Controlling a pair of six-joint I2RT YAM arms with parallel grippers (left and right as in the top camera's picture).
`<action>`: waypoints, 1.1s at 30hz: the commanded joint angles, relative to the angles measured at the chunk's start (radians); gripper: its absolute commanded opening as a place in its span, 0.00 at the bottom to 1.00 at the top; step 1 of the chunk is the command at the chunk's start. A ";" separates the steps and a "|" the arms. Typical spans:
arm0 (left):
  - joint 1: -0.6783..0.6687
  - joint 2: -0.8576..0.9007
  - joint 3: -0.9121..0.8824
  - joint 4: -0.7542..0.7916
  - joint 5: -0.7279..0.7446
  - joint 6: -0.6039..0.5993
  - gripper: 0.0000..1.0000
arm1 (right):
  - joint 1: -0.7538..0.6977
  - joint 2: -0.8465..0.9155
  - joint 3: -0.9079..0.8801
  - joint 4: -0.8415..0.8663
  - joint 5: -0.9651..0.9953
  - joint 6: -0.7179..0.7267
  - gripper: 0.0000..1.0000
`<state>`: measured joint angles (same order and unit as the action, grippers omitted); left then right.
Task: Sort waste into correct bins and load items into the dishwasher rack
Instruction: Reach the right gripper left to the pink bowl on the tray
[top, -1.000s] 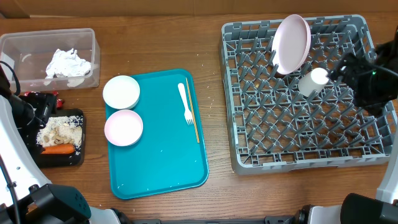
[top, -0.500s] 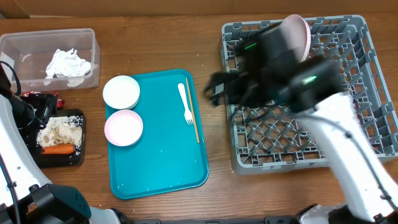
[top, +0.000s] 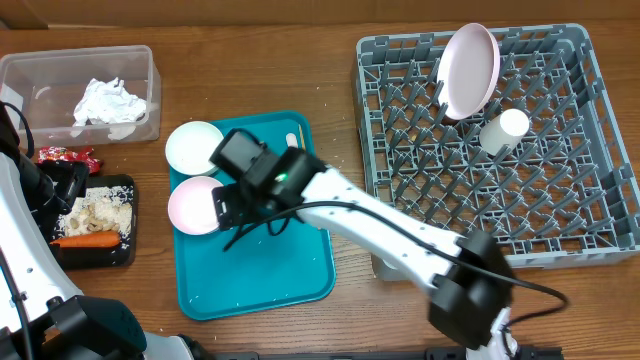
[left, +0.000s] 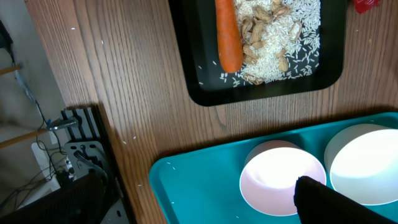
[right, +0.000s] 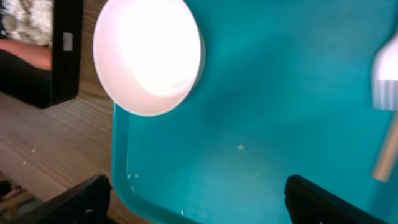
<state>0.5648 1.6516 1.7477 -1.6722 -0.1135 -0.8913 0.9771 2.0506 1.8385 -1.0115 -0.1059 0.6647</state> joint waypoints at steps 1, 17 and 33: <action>0.004 0.004 0.006 0.003 -0.025 -0.003 1.00 | 0.026 0.044 0.002 0.061 -0.008 0.047 0.88; 0.004 0.004 0.006 0.010 -0.025 -0.003 1.00 | 0.037 0.231 0.001 0.226 0.072 0.117 0.77; 0.004 0.004 0.006 0.010 -0.024 -0.003 1.00 | 0.017 0.261 0.051 0.113 0.083 0.117 0.51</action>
<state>0.5648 1.6516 1.7477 -1.6611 -0.1177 -0.8913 1.0107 2.3154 1.8454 -0.8524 -0.0368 0.7811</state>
